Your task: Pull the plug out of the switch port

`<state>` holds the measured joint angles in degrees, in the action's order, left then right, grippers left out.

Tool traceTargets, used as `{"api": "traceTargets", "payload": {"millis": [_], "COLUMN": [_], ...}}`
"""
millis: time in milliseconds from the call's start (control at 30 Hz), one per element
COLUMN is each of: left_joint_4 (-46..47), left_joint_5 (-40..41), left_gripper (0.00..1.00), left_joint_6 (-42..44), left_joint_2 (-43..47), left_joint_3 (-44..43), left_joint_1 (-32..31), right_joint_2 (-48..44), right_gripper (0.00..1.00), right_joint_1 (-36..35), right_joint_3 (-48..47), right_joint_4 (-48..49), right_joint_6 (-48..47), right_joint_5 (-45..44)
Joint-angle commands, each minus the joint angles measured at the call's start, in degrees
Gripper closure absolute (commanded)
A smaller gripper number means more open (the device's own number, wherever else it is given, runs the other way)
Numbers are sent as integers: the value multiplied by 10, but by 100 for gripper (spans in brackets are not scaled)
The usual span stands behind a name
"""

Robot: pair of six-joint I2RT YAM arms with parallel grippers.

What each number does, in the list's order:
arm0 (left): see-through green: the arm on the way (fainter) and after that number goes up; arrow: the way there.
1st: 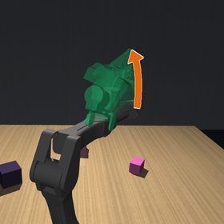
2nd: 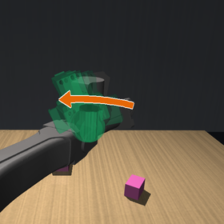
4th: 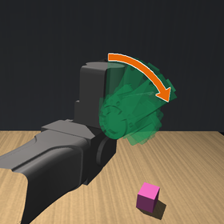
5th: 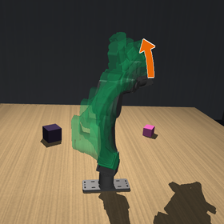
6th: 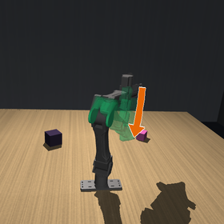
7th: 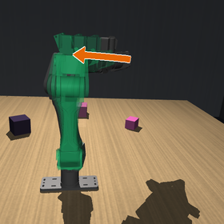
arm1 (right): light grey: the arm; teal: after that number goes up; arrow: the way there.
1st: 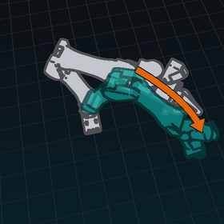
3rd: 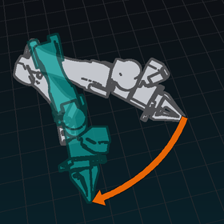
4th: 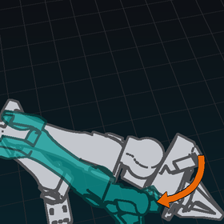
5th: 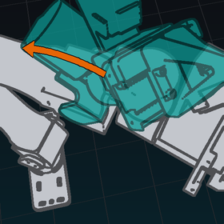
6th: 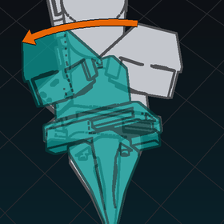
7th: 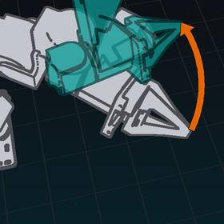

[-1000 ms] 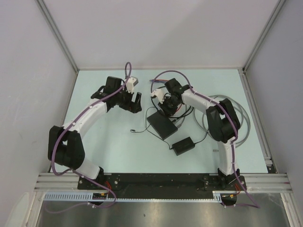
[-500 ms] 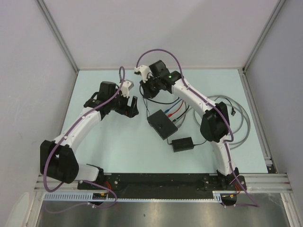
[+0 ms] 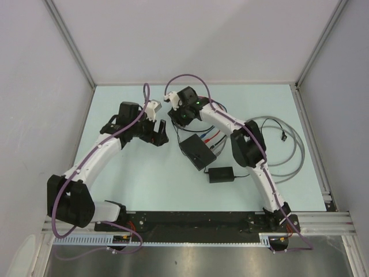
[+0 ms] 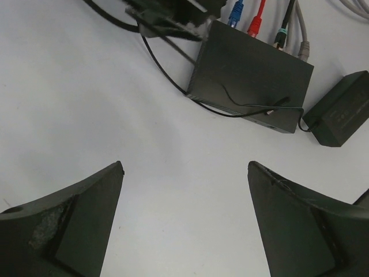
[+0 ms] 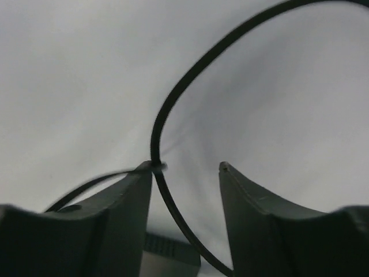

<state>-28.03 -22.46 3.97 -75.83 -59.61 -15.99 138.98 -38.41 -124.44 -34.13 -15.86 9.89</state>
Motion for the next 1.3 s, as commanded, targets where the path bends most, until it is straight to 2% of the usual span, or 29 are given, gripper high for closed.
{"api": "traceTargets", "payload": {"millis": [0, 33, 67, 100, 167, 300, 367, 467, 567, 600, 667, 700, 733, 767, 933, 1267], "left_joint_4": [22, 29, 32, 35, 47, 65, 68, 68, 68, 68, 68, 68, 73, 73, 81, 69], "left_joint_5": [-48, -53, -58, -60, -65, -81, -82, -91, -98, -104, -119, -120, -121, -120, -103, -123], "left_gripper": [6, 6, 6, 6, 6, 6, 6, 16, 31, 44, 56, 68, 75, 79, 84, 89], "left_joint_6": [-25, -31, -36, -47, -60, -98, -102, -110, -113, -111, -106, -106, -106, -105, -97, -98], "left_joint_2": [-7, -12, -27, -34, -51, -110, -131, -171, -193, -200, -212, -215, -219, -225, -250, -321], "left_joint_3": [9, 11, 11, 12, 14, 9, -2, -21, -35, -38, -43, -43, -43, -42, -45, -107], "left_joint_1": [3, 2, -3, -6, -18, -38, -46, -49, -48, -48, -48, -48, -48, -49, -48, -48], "right_joint_2": [-169, -196, -228, -280, -325, -376, -374, -369, -371, -368, -361, -359, -356, -353, -334, -325], "right_gripper": [42, 39, 34, 26, 24, 24, 32, 38, 43, 44, 50, 51, 52, 53, 56, 55], "right_joint_1": [27, 30, 33, 33, 37, 56, 74, 100, 107, 108, 112, 113, 113, 113, 109, 95], "right_joint_3": [95, 171, 205, 246, 336, 416, 431, 448, 479, 482, 485, 486, 487, 487, 487, 505], "right_joint_4": [41, 50, 60, 80, 89, 47, 9, -7, -5, -8, -12, -12, -13, -10, -17, -30], "right_joint_6": [8, 4, 1, -3, -15, -6, 13, 29, 18, 16, 14, 14, 14, 16, 18, 18], "right_joint_5": [-11, -6, -2, 7, 22, 29, 69, 112, 135, 138, 158, 163, 165, 170, 181, 171]}}
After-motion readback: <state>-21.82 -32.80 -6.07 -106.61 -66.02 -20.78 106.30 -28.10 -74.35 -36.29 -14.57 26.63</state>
